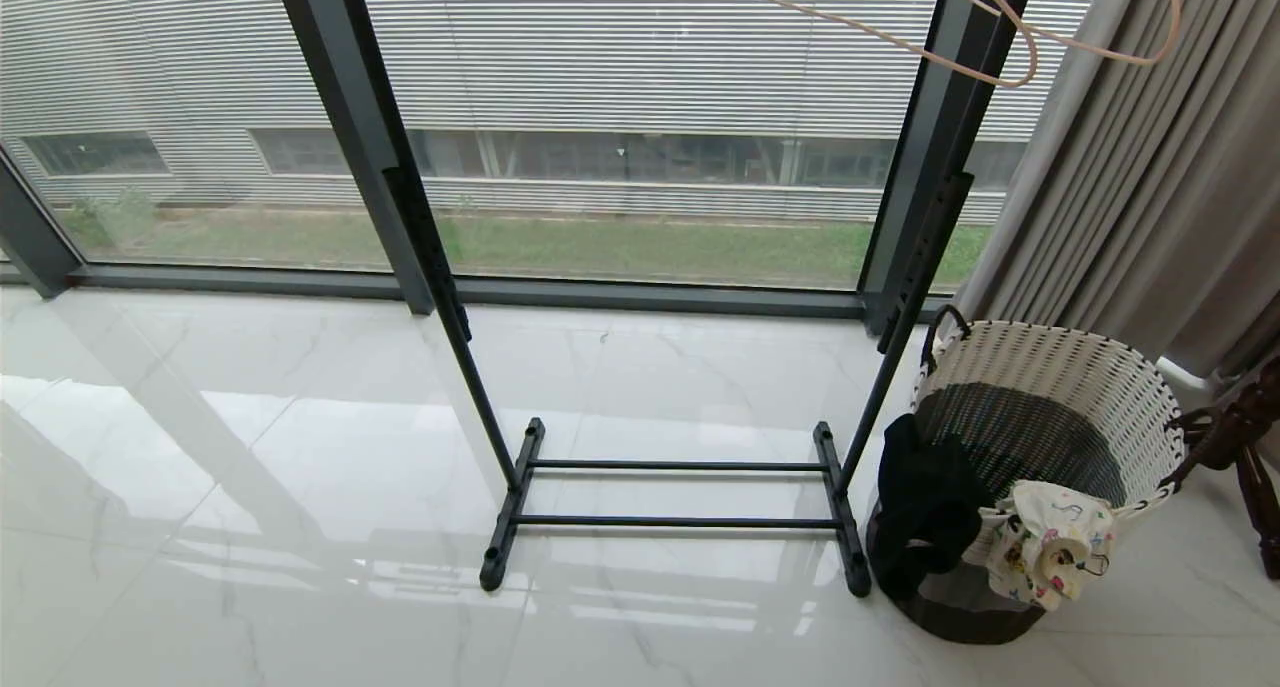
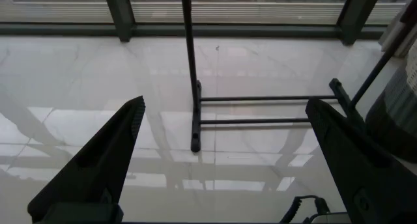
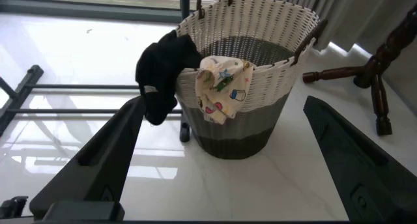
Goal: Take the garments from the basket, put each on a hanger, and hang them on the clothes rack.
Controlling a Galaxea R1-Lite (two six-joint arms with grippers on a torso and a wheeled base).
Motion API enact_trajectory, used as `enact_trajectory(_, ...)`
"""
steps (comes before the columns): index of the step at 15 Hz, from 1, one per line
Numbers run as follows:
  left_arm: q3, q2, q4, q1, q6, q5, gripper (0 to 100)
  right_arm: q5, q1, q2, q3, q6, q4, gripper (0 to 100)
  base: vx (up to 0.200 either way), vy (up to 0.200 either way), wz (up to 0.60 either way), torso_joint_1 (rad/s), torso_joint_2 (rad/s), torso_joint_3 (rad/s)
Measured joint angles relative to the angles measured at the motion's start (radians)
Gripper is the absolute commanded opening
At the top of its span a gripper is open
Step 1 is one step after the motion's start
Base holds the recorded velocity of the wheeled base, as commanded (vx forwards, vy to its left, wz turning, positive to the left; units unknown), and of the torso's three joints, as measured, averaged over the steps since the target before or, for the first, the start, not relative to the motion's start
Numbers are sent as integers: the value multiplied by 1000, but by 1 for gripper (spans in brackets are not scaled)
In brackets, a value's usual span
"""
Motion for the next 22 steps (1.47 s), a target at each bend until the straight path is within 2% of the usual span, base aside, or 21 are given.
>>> enact_trajectory(2, 0, 0, 1, 0, -7, 2, 100, 0, -1, 0, 0, 4, 0, 100, 0, -200, 0, 5, 2, 2)
enact_trajectory(6, 0, 0, 0, 0, -17, 8, 100, 0, 0, 0, 0, 6, 0, 100, 0, 0, 0, 0, 0, 0)
enact_trajectory(12, 0, 0, 1, 0, -17, 9, 100, 0, 0, 0, 0, 6, 0, 100, 200, 0, 0, 4, 3, 5)
enact_trajectory(15, 0, 0, 0, 0, -17, 8, 100, 0, 0, 0, 0, 63, 0, 100, 200, 0, 0, 2, 4, 4)
enact_trajectory(22, 0, 0, 0, 0, -4, 8, 100, 1, 3, 10, 0, 56, 0, 100, 0, 0, 0, 0, 0, 0)
